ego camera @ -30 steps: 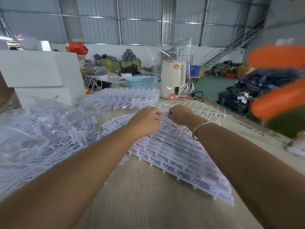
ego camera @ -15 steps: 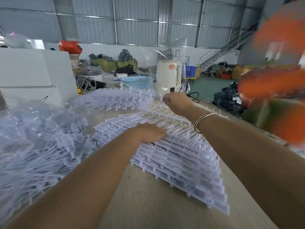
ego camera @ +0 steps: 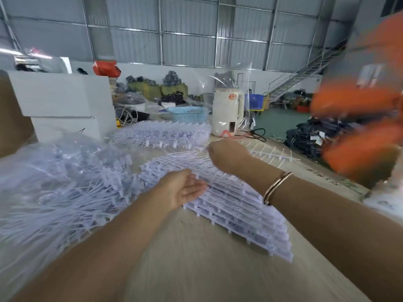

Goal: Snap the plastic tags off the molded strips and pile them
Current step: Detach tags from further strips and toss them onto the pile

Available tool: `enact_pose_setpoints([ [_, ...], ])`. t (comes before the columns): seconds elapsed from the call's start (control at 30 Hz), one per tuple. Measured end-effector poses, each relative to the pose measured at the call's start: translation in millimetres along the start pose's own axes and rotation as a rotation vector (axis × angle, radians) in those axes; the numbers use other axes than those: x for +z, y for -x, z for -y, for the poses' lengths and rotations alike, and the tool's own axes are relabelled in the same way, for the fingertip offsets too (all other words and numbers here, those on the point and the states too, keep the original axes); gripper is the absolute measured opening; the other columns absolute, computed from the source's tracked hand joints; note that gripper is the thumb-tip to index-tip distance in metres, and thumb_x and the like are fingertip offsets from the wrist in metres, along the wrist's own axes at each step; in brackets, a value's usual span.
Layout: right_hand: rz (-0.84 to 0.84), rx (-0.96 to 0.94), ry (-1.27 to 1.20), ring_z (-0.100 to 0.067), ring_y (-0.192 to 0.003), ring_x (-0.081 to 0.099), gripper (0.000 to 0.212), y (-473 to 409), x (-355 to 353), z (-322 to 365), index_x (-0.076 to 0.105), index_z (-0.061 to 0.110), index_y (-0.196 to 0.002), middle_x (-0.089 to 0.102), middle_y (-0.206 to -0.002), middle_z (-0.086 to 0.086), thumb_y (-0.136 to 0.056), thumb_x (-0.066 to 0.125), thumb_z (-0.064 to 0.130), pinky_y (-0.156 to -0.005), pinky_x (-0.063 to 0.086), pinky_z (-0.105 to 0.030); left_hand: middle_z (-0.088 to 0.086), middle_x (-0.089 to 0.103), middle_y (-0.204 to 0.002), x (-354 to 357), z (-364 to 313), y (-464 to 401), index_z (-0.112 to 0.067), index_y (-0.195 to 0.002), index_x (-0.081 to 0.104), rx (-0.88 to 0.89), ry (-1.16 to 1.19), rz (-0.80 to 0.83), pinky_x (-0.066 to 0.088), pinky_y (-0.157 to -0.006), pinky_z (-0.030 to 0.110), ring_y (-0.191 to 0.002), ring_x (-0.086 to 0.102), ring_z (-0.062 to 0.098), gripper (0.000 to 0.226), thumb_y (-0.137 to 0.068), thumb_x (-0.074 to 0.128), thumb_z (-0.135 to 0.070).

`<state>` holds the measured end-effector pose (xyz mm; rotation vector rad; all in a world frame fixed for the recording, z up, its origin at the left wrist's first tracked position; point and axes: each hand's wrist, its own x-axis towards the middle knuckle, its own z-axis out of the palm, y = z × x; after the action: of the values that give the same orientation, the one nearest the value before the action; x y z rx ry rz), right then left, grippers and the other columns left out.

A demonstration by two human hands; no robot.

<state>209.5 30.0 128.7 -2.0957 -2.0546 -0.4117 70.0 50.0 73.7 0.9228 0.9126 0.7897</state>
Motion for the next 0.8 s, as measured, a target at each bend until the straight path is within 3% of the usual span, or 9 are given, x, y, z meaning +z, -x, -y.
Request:
enact_pose_setpoints([
  [0.13,-0.187,0.093,0.026,-0.028,-0.073,0.049,0.014,3,-34,-2,0.046,0.011,-0.1,0.049,-0.082,-0.007,-0.095,0.034,0.007,-0.062,0.035,-0.036,0.006,0.068,-0.058,5,-3,12,-0.005,-0.082,0.055,0.086,-0.141,-0.075,0.052,-0.044,0.022,-0.051,0.067,0.013,0.025,-0.097,0.047,-0.022],
  [0.2,-0.157,0.072,-0.016,-0.029,-0.078,0.052,0.012,12,-44,7,0.045,0.012,-0.099,0.05,-0.087,-0.007,-0.097,0.034,0.008,-0.065,0.039,-0.037,0.009,0.071,-0.072,3,-7,22,-0.007,-0.085,0.058,0.202,-0.059,-0.083,0.053,-0.052,0.026,-0.06,0.069,0.017,0.036,-0.098,0.044,-0.037],
  [0.33,0.032,-0.044,0.035,-0.035,-0.107,0.053,0.035,51,-49,43,0.036,0.006,-0.132,0.046,-0.121,-0.016,-0.097,0.035,0.009,-0.085,0.045,-0.043,0.011,0.068,-0.105,-3,-13,56,-0.012,-0.105,0.055,0.369,0.16,0.077,0.058,-0.072,0.037,-0.083,0.071,0.021,0.042,-0.095,0.04,-0.05],
  [0.4,0.129,-0.145,-0.053,-0.034,-0.108,0.054,0.04,76,-51,65,0.034,0.007,-0.136,0.045,-0.126,-0.016,-0.096,0.04,0.011,-0.087,0.047,-0.042,0.008,0.068,-0.099,-8,-13,68,-0.017,-0.101,0.055,0.375,0.155,0.024,0.059,-0.066,0.035,-0.075,0.07,0.019,0.03,-0.097,0.042,-0.044],
  [0.53,0.435,-0.344,-0.388,-0.029,-0.102,0.058,0.029,114,-66,96,0.049,0.008,-0.123,0.057,-0.121,-0.015,-0.099,0.044,0.023,-0.083,0.045,-0.032,0.005,0.068,-0.073,-33,-17,81,-0.013,-0.09,0.059,0.286,-0.021,-0.064,0.047,-0.062,0.029,-0.064,0.061,0.021,0.02,-0.097,0.044,-0.024],
  [0.63,0.669,-0.136,-0.84,-0.023,-0.096,0.064,0.033,116,-74,93,0.053,0.015,-0.126,0.056,-0.127,-0.003,-0.098,0.046,0.032,-0.074,0.055,-0.03,0.005,0.065,-0.065,-60,-22,92,-0.014,-0.083,0.061,0.174,-0.217,0.059,0.049,-0.054,0.026,-0.053,0.06,0.018,0.026,-0.098,0.042,-0.023],
  [0.67,0.621,-0.08,-0.926,-0.019,-0.086,0.067,0.029,113,-74,90,0.057,0.017,-0.119,0.061,-0.119,-0.001,-0.097,0.047,0.033,-0.07,0.056,-0.028,0.006,0.063,-0.062,-70,-24,94,-0.012,-0.078,0.06,0.144,-0.226,0.099,0.05,-0.051,0.025,-0.049,0.06,0.018,0.03,-0.098,0.041,-0.022],
  [0.73,0.307,-0.027,-0.889,-0.016,-0.068,0.065,0.028,99,-63,81,0.064,0.008,-0.104,0.068,-0.102,-0.006,-0.096,0.048,0.029,-0.06,0.052,-0.02,0.006,0.054,-0.057,-85,-27,95,-0.008,-0.077,0.058,0.135,-0.389,0.103,0.049,-0.045,0.022,-0.043,0.053,0.017,0.035,-0.1,0.04,-0.028],
  [0.8,-0.034,-0.028,-0.758,-0.025,-0.076,0.061,0.028,84,-43,72,0.063,-0.001,-0.102,0.066,-0.103,-0.016,-0.095,0.048,0.021,-0.062,0.044,-0.021,0.002,0.047,-0.052,-98,-27,93,-0.01,-0.082,0.059,0.225,-0.851,0.034,0.045,-0.046,0.017,-0.043,0.048,0.013,0.04,-0.099,0.038,-0.04],
])
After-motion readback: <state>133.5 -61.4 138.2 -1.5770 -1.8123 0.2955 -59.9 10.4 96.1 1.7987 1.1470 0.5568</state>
